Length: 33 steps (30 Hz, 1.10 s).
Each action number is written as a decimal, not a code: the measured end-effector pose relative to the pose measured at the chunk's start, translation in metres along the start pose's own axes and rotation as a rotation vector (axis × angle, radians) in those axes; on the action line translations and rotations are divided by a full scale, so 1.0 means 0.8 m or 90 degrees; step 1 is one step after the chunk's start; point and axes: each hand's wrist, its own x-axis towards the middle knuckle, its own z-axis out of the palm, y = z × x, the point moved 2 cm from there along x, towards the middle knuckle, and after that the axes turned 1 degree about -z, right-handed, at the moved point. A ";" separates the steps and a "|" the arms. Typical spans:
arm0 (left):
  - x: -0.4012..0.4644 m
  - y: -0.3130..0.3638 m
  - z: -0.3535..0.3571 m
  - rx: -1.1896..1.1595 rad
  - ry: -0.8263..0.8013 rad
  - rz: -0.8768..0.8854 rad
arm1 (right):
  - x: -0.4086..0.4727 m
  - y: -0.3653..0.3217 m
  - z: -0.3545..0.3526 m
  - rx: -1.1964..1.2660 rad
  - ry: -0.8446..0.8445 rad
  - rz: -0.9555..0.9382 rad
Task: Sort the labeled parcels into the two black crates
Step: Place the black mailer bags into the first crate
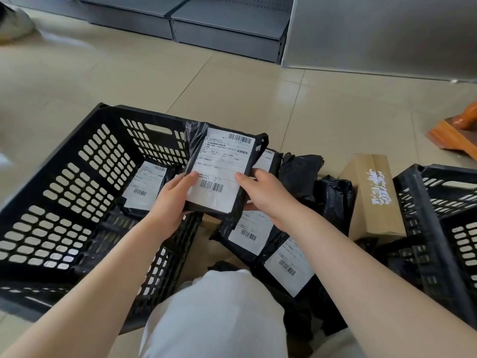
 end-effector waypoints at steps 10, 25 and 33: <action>0.010 0.036 -0.102 -0.054 0.151 0.027 | -0.024 -0.007 0.064 -0.326 -0.189 -0.106; 0.049 -0.013 -0.264 0.143 0.278 -0.085 | 0.000 -0.009 0.152 -0.687 -0.304 -0.183; 0.077 -0.074 -0.344 0.353 0.433 -0.207 | -0.002 -0.019 0.157 -0.796 -0.312 -0.176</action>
